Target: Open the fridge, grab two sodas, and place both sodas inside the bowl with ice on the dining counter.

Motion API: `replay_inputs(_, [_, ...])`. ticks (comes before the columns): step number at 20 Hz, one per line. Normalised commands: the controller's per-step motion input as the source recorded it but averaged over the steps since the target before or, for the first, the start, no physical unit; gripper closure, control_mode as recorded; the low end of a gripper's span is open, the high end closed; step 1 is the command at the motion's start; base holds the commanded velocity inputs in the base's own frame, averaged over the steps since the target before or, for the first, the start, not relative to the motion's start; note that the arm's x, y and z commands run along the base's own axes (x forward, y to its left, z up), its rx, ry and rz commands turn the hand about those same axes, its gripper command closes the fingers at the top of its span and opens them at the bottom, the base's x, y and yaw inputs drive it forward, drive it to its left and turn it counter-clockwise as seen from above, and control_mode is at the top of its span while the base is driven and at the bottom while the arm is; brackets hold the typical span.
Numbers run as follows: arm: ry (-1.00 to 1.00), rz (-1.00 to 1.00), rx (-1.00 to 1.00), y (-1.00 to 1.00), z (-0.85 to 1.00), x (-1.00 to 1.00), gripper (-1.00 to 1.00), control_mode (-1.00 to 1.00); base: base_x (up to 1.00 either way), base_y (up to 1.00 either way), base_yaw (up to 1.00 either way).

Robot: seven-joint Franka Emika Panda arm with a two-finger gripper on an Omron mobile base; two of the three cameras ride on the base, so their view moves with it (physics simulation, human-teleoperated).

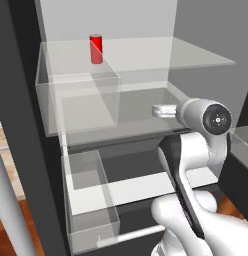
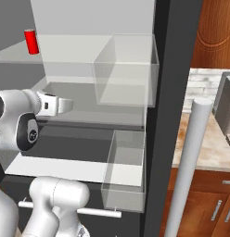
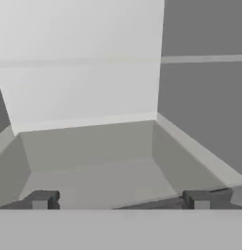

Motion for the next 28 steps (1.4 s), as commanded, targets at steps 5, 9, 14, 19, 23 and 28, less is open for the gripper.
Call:
replay_inputs(5, [-0.18,0.30,0.00,0.32,0.63,0.29,-1.00,-1.00,0.00,0.00,0.00])
replay_inputs(9, [-0.11,0.11,-0.02,0.47,0.94,0.00,-1.00,-1.00,0.00,0.00,0.00])
replay_inputs(14, [-0.11,0.01,-0.07,0.32,0.92,-0.03,-1.00,-1.00,0.00,0.00,0.00])
replay_inputs(19, [-0.07,0.00,-0.02,0.12,0.28,-0.11,-1.00,-1.00,0.00,0.00,0.00])
replay_inputs(23, [-0.13,0.00,0.00,0.18,0.08,-0.20,-1.00,-1.00,0.00,0.00,0.00])
replay_inputs(28, [-0.01,0.02,0.01,0.29,0.08,0.00,-1.00,-1.00,0.00,0.00,0.00])
